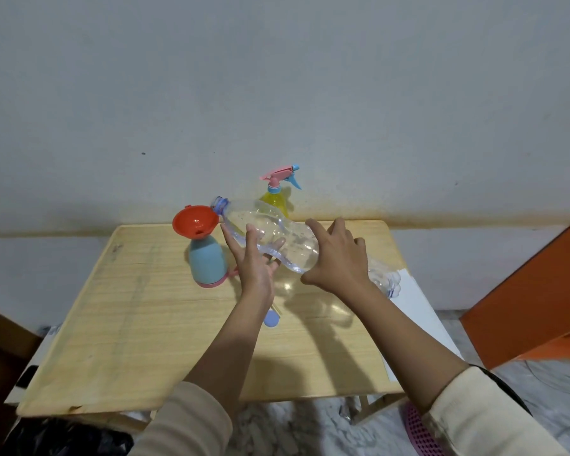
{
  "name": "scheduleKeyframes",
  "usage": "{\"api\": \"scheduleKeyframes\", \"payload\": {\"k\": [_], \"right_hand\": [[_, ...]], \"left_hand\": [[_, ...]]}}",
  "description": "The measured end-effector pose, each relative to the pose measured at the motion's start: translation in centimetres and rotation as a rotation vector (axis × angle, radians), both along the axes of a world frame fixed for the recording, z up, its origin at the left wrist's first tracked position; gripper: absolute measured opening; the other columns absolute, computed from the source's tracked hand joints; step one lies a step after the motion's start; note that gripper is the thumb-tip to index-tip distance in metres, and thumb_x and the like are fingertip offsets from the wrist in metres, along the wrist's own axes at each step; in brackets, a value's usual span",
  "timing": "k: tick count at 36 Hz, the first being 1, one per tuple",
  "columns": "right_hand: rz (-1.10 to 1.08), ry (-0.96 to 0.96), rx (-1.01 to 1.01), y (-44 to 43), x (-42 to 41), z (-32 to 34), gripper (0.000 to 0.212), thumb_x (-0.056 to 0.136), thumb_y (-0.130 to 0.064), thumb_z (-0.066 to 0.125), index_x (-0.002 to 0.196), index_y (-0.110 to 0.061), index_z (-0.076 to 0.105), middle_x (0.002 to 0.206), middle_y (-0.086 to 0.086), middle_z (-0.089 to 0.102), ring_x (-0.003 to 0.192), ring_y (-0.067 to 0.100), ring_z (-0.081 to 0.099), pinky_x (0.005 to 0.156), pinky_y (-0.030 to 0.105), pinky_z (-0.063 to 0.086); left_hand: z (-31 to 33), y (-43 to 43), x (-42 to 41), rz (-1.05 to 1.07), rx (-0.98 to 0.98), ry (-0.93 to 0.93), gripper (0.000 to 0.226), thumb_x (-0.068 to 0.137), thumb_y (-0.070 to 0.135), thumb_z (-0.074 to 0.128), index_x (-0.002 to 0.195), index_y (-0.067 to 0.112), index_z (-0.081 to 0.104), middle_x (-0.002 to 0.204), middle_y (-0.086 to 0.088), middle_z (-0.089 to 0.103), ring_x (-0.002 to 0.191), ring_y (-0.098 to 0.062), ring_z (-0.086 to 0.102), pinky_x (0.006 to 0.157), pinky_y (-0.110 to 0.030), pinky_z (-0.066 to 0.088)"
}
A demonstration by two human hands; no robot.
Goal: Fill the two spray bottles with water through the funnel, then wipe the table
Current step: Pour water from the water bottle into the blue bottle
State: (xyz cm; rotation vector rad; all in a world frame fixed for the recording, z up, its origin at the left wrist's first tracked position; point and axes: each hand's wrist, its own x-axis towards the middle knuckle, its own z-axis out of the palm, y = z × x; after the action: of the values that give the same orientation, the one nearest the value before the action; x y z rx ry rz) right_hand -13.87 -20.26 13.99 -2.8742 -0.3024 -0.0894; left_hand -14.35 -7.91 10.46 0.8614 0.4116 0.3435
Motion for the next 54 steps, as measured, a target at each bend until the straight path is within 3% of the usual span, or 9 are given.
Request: {"api": "scheduleKeyframes", "payload": {"k": [8,14,17,20,25,36,43,49,54], "right_hand": [[-0.071,0.056,0.342,-1.9,-0.1,-2.1,0.100,0.054,-0.029,0.080,0.139,-0.033,0.028,0.110,0.000,0.032,0.098,0.022,0.050,0.086,0.034,0.045],[-0.146,0.061,0.516,-3.9,0.6,-3.7,0.104,0.050,-0.034,0.085,0.136,-0.033,0.027,0.114,0.001,0.044,0.105,0.026,0.051,0.086,0.043,0.049],[-0.170,0.107,0.589,-5.0,1.4,-4.5,0.109,0.048,-0.035,0.089,0.138,-0.028,0.029,0.121,0.003,0.053,0.114,0.023,0.049,0.089,0.036,0.046],[-0.184,0.127,0.684,-5.9,1.8,-5.0,0.106,0.050,-0.030,0.090,0.138,-0.026,0.031,0.119,0.001,0.055,0.114,0.020,0.051,0.081,0.027,0.042],[-0.208,0.129,0.724,-6.4,2.4,-5.8,0.103,0.052,-0.032,0.089,0.137,-0.029,0.031,0.123,-0.001,0.055,0.115,0.019,0.053,0.087,0.033,0.048],[-0.213,0.119,0.780,-7.5,4.6,-7.2,0.096,0.053,-0.020,0.089,0.132,-0.018,0.034,0.125,0.006,0.053,0.117,0.022,0.050,0.083,0.023,0.039],[-0.208,0.135,0.848,-8.4,4.8,-7.9,0.100,0.054,-0.018,0.090,0.135,-0.019,0.031,0.134,0.005,0.050,0.123,0.019,0.046,0.091,0.022,0.037],[-0.189,0.129,0.850,-8.6,4.7,-8.2,0.103,0.054,-0.019,0.090,0.137,-0.020,0.030,0.134,0.001,0.047,0.122,0.015,0.046,0.091,0.021,0.036],[-0.178,0.087,0.802,-8.8,4.6,-8.3,0.106,0.053,-0.022,0.090,0.140,-0.022,0.030,0.127,0.000,0.040,0.119,0.014,0.043,0.091,0.022,0.036]], "left_hand": [[1.7,-1.2,0.8,-0.079,0.346,-0.086,0.069,0.078,0.052,0.067,0.127,0.071,0.023,0.154,0.005,0.027,0.133,-0.029,0.042,0.101,-0.057,0.042],[3.2,-4.1,1.7,-0.139,0.685,-0.261,0.069,0.087,0.031,0.065,0.131,0.063,0.023,0.150,0.014,0.029,0.128,-0.010,0.041,0.098,-0.037,0.047],[3.3,-5.1,2.4,-0.228,0.782,-0.262,0.080,0.083,0.025,0.071,0.142,0.048,0.022,0.144,0.027,0.028,0.128,-0.007,0.040,0.098,-0.028,0.046],[3.2,-5.6,2.9,-0.336,0.863,-0.255,0.082,0.080,0.029,0.073,0.139,0.052,0.021,0.142,0.018,0.034,0.121,0.005,0.042,0.092,-0.016,0.043],[3.1,-5.7,3.7,-0.449,0.912,-0.252,0.082,0.081,0.032,0.073,0.143,0.050,0.023,0.145,0.007,0.037,0.114,0.013,0.041,0.085,-0.012,0.040],[2.3,-7.2,4.5,-0.496,0.864,-0.254,0.077,0.082,0.026,0.072,0.143,0.044,0.029,0.146,0.010,0.037,0.118,0.021,0.037,0.097,-0.012,0.039],[2.7,-8.1,4.1,-0.486,0.830,-0.232,0.075,0.079,0.022,0.075,0.129,0.060,0.034,0.130,0.019,0.045,0.124,-0.008,0.048,0.097,-0.022,0.044],[2.8,-8.3,3.5,-0.463,0.821,-0.219,0.075,0.079,0.024,0.075,0.124,0.068,0.034,0.132,0.019,0.045,0.126,-0.014,0.049,0.104,-0.035,0.044],[3.1,-8.3,3.3,-0.481,0.825,-0.210,0.075,0.080,0.025,0.075,0.133,0.056,0.032,0.134,0.015,0.043,0.128,-0.015,0.047,0.103,-0.029,0.043]]}}
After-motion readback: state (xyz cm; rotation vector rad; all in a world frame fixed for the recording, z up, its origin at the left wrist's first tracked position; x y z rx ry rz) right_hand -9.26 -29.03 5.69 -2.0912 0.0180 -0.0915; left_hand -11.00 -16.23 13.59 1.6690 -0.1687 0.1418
